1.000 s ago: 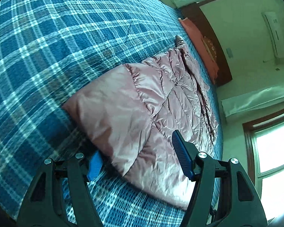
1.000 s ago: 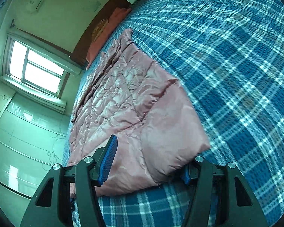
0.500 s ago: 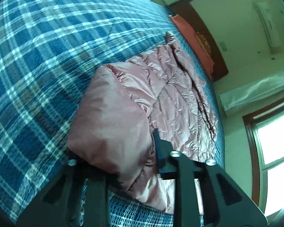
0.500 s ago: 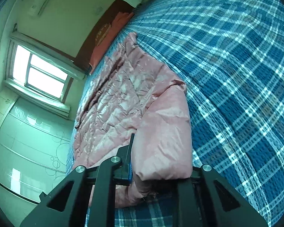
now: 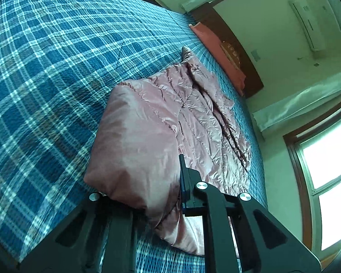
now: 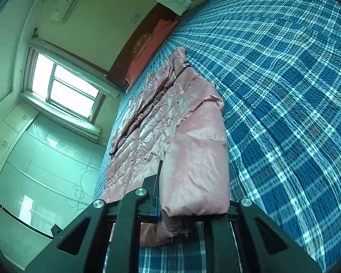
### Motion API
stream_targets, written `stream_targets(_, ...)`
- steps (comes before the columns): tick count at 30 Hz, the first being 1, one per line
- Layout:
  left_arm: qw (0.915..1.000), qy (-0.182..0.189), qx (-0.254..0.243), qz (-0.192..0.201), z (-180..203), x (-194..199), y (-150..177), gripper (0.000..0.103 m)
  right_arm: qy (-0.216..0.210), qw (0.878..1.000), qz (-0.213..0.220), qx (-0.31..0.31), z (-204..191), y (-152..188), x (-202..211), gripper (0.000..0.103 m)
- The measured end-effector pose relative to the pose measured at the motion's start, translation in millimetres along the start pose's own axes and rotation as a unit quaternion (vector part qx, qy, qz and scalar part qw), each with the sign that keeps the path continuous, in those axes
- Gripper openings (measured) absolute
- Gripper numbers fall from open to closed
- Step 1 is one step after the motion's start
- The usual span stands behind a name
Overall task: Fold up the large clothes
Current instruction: 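Lift the hem with both grippers and fold it toward the collar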
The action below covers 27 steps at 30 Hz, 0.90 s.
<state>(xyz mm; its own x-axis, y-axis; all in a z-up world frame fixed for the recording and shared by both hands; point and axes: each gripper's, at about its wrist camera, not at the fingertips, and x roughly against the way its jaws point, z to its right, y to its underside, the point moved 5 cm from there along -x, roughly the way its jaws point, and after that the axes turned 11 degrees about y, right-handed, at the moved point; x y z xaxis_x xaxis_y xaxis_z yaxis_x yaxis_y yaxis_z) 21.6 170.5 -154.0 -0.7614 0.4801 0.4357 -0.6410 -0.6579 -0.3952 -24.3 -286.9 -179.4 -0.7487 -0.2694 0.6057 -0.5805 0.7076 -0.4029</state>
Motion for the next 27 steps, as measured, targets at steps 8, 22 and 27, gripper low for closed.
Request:
stream_targets(8,0.9999,0.007,-0.012,-0.008,6,36,13,0.012,-0.009,1.0,-0.007,0.007,-5,8,15,0.012)
stream_targets(22,0.9998,0.016,-0.002,-0.008,7,60,18,0.012,-0.025,0.999,-0.017,0.01,-10,5,19,0.012)
stream_targets(27,0.9996,0.026,-0.013,0.0,19,50,3,0.012,-0.042,0.999,-0.009,0.019,-24,-12,9,0.012)
